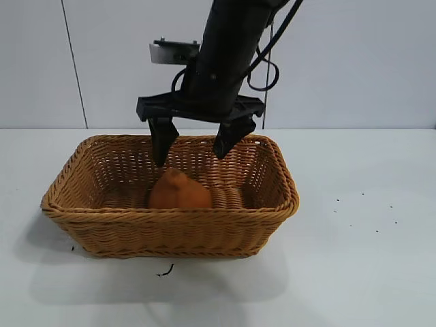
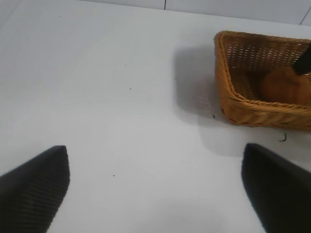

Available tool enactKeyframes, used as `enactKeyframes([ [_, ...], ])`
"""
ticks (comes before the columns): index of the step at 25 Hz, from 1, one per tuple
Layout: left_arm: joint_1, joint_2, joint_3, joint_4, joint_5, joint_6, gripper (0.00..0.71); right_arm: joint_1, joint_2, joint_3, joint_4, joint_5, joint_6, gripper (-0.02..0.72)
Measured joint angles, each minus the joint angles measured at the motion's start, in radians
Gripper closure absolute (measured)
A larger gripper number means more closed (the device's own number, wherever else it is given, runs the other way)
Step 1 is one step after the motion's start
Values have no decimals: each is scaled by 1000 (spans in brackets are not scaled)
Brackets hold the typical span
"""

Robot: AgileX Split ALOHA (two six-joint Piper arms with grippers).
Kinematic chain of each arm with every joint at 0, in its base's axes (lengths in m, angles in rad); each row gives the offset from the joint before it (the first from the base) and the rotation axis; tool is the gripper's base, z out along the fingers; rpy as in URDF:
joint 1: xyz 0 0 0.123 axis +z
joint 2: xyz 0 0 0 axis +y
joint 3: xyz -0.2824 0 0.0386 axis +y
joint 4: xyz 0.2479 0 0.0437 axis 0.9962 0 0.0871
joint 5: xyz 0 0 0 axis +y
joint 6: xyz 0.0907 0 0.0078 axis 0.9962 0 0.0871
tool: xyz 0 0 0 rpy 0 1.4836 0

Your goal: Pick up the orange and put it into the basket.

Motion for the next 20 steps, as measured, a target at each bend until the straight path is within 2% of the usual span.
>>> enactKeyframes([
  [5,0,0,0,0,0,0,18,0,-2,-195,-59,184,0,14],
  [7,0,0,0,0,0,0,18,0,-6,-257,-91,222,0,14],
  [13,0,0,0,0,0,0,18,-57,-13,-313,-179,235,20,14],
  [20,0,0,0,0,0,0,18,-284,-12,-313,-226,242,23,13],
])
